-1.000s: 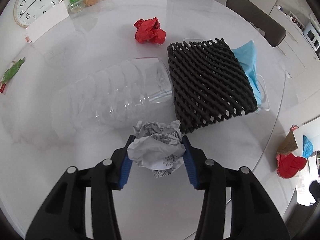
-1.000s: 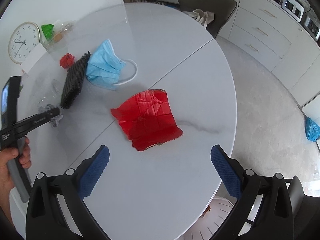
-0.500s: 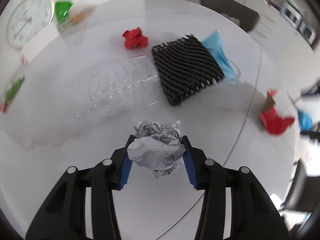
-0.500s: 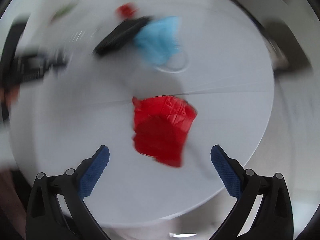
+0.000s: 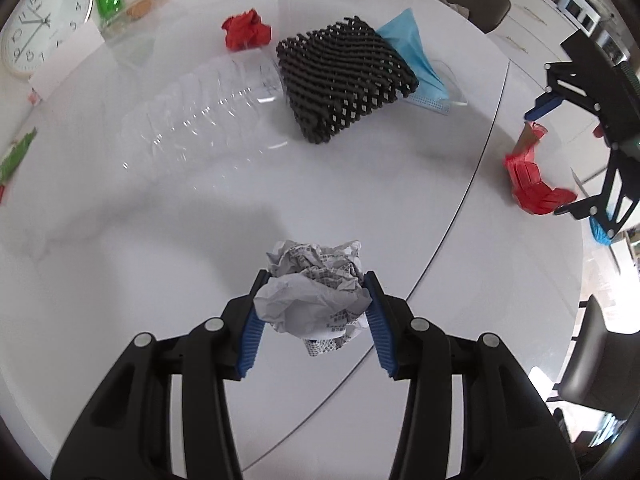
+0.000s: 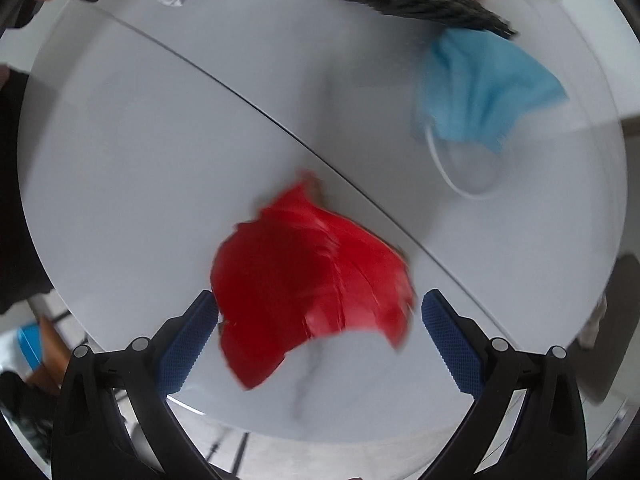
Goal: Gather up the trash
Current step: 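Grasp the torn red-lined cardboard box with the right tool, then carry both items over the wastebasket and open both tools to drop them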
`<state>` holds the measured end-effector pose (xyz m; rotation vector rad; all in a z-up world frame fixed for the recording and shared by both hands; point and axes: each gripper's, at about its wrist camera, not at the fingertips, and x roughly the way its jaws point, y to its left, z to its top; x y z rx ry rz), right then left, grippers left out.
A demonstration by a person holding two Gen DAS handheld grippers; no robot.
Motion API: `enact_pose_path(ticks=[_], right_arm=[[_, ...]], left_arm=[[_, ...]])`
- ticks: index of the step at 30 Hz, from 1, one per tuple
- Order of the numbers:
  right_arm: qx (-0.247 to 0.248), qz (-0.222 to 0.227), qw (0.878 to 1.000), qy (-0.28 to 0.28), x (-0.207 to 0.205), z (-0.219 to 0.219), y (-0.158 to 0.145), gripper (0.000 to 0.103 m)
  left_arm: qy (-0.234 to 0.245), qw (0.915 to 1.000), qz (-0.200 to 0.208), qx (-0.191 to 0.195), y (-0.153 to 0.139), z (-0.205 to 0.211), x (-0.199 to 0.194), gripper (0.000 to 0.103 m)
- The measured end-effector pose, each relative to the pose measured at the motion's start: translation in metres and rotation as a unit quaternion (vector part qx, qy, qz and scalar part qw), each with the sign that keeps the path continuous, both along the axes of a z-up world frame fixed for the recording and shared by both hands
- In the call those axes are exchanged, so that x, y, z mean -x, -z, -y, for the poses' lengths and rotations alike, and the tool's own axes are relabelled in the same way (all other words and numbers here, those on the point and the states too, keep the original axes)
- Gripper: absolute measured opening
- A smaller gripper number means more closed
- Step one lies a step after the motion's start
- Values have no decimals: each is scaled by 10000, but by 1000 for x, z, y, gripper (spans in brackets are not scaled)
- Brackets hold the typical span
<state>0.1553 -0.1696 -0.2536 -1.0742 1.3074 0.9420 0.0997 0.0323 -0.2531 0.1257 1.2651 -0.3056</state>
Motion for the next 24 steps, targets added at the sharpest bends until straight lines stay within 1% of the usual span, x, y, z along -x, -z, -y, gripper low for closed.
enact_pose_path(ticks=[4, 7, 8, 10, 12, 13, 15, 16, 17, 18, 22, 24], right_arm=[[18, -216, 9997, -62, -6, -4, 18, 101], [-44, -365, 9992, 169, -14, -2, 25, 100], [-111, -430, 9986, 280, -15, -1, 26, 99], [-238, -309, 9981, 483, -18, 1, 21, 92], [-330, -256, 9965, 718, -22, 7, 17, 77], [-421, -295, 9947, 891, -25, 9, 14, 73], [-596, -268, 9890, 1325, -31, 14, 7, 47], [-642, -292, 9868, 1456, -32, 15, 5, 44], [-754, -344, 9818, 1709, -34, 17, 2, 40], [-835, -330, 9782, 1873, -38, 18, 0, 37], [-1185, -310, 9604, 2502, -32, 26, -10, 36], [-1483, -209, 9449, 2910, -17, 33, -20, 36]], left_arm=[[-109, 9999, -35, 22, 3, 1, -6, 46], [-169, 9998, -18, 48, 2, 1, -11, 46], [-181, 9998, -11, 59, 1, 1, -12, 46], [-207, 9997, 9, 93, -2, 1, -14, 46], [-222, 9997, 25, 119, -3, 1, -14, 46], [-230, 9996, 36, 130, -5, 1, -14, 46], [-229, 9996, 47, 142, -7, 2, -14, 46], [-225, 9996, 80, 130, -9, 2, -13, 46], [-204, 9996, 128, 126, -11, 2, -9, 46], [-188, 9997, 137, 122, -13, 2, -8, 46], [-28, 9997, 194, 165, -24, 10, 4, 46], [104, 9995, 227, 174, -31, 17, 12, 46]])
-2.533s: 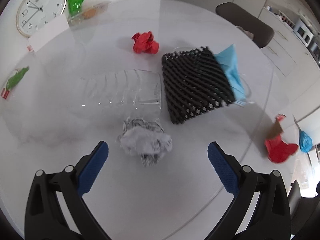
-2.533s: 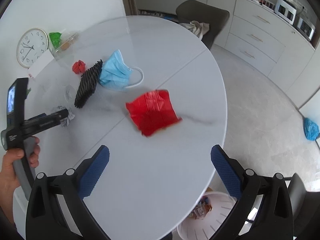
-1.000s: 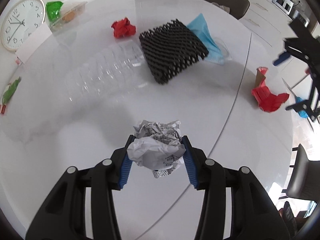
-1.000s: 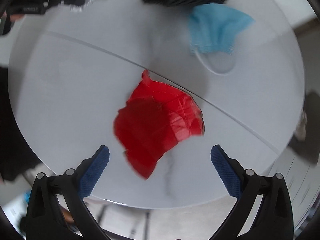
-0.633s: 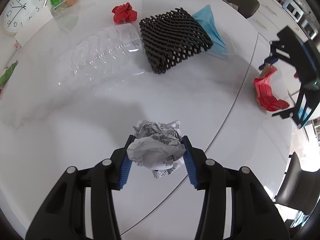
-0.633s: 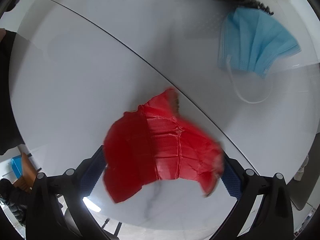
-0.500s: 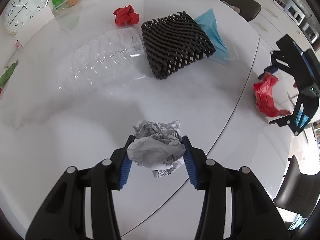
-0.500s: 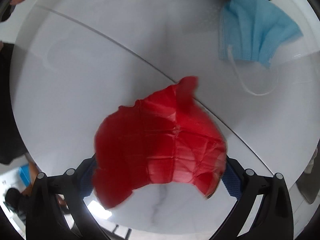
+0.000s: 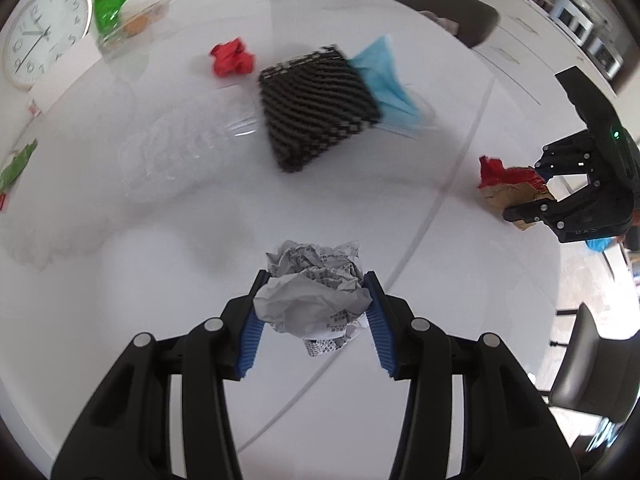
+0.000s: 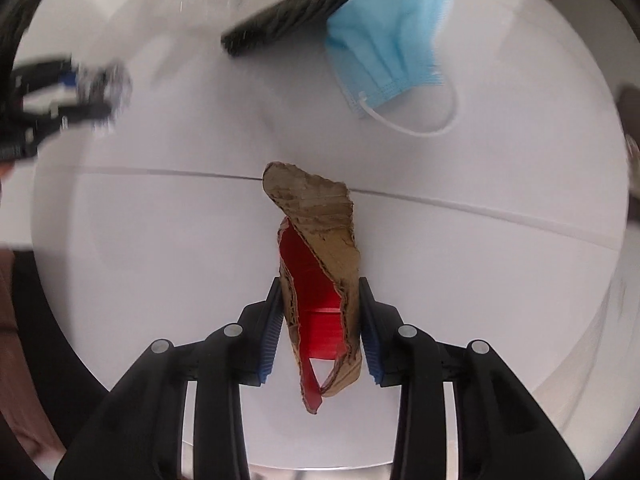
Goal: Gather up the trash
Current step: 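Carry both items over the wastebasket and open both tools to drop them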
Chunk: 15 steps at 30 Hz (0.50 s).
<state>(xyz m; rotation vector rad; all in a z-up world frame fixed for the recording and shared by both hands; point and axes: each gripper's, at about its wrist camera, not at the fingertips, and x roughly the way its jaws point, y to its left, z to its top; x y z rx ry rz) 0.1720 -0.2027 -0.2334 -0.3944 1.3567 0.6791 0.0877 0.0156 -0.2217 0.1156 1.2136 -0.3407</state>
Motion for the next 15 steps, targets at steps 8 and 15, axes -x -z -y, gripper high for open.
enact_pose_path(ticks=[8, 15], right_arm=[[-875, 335, 9729, 2113, 129, 57, -31, 37], [-1131, 245, 9065, 4060, 290, 114, -12, 38]], left_arm=[[1148, 9932, 119, 147, -35, 72, 65, 46], [2602, 9649, -101, 345, -38, 173, 150, 47]])
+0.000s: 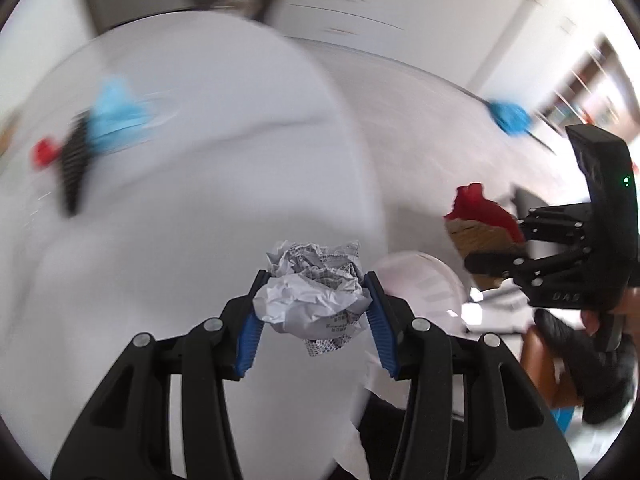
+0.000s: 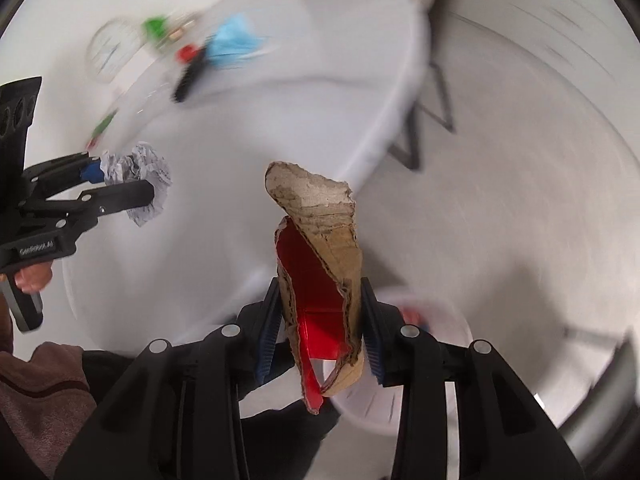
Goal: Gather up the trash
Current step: 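Carry both items over the wastebasket and open both tools to drop them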
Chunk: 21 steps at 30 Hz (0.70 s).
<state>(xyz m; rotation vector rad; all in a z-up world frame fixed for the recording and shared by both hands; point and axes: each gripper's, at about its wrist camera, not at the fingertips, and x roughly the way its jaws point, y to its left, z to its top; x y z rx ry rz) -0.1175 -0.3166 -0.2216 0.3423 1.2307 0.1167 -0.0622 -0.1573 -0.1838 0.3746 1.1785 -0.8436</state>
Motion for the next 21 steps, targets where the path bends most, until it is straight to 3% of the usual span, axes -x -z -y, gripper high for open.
enact_pose_path(ticks=[5, 9, 10, 14, 18, 21], right_arm=[[24, -75, 9928, 1194, 91, 44, 9, 39], [5, -72, 9823, 1874, 137, 68, 19, 40], [-23, -54, 9801, 1983, 144, 72, 22, 40], [-100, 2, 9743, 2249, 160, 83, 33, 40], [-197, 53, 9733, 2285, 171, 93, 39, 40], [-230, 65, 9745, 2229, 176, 97, 43, 40]], left_arm=[[1012, 9941, -384, -105, 29, 77, 61, 47], [1599, 9831, -870, -209, 65, 122, 93, 50], [1777, 9793, -940, -240, 74, 131, 103, 55], [2136, 9730, -668, -562, 89, 147, 126, 78], [2170, 9721, -682, -570, 80, 150, 128, 88], [2146, 9740, -470, -554, 68, 141, 130, 91]])
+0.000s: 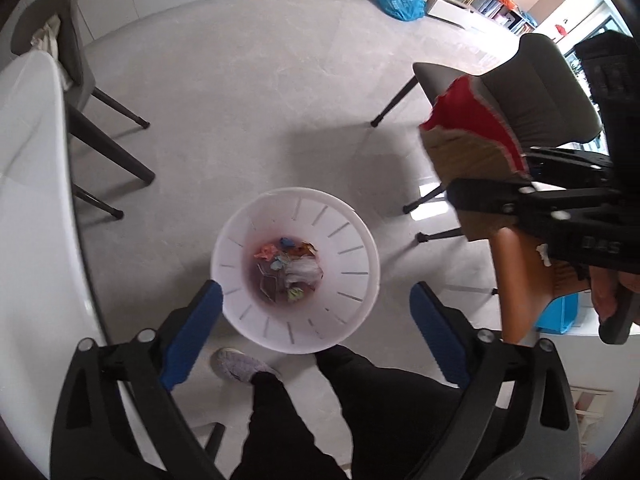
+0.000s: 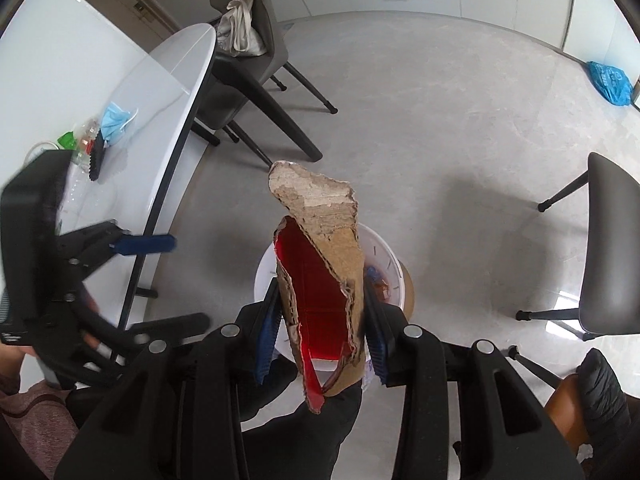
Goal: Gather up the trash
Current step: 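Carry both items over the wastebasket and open both tools to drop them, then move back to the table and grasp the clear plastic bottle with the left tool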
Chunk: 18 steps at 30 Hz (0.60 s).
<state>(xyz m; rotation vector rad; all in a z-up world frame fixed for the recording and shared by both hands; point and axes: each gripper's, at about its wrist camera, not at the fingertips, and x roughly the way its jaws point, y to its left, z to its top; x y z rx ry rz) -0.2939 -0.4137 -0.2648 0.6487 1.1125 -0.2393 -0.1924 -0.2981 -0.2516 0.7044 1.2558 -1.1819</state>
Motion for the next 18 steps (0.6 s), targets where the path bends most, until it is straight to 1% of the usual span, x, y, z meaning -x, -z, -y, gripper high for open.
enact_pose_path(ticks=[4, 7, 8, 9, 10, 11, 12, 15, 16, 18], right_arm=[[-47, -7, 9999, -144, -8, -5, 8, 42], [-162, -91, 9994, -303, -24, -19, 29, 44], [-182, -129, 9992, -339, -24, -21, 33, 50], [-197, -169, 9989, -382, -27, -25, 40, 61], [-204, -235, 9986, -429, -32, -30, 48, 68], [-159, -350, 9982, -453, -38, -35, 57, 83], [-125, -486, 9977, -458, -44, -41, 66, 91], [-189, -797, 9956, -462, -57, -51, 86, 93], [-173, -881, 9949, -449, -60, -52, 88, 93], [17, -1027, 9939, -411, -67, -58, 83, 98]], left_arm=[[-164, 9993, 338, 20, -18, -12, -9, 95], [-451, 9979, 449, 122, -34, -24, -22, 95], [-600, 9970, 452, 168, -41, -31, -28, 95], [-703, 9963, 448, 192, -45, -36, -32, 95], [-834, 9953, 448, 217, -50, -43, -37, 95], [-951, 9941, 466, 239, -53, -49, -40, 95], [-1100, 9923, 508, 266, -58, -57, -46, 95], [-1368, 9884, 583, 296, -65, -74, -58, 95], [-1507, 9861, 629, 295, -68, -83, -65, 95], [-1737, 9821, 659, 327, -73, -96, -74, 95]])
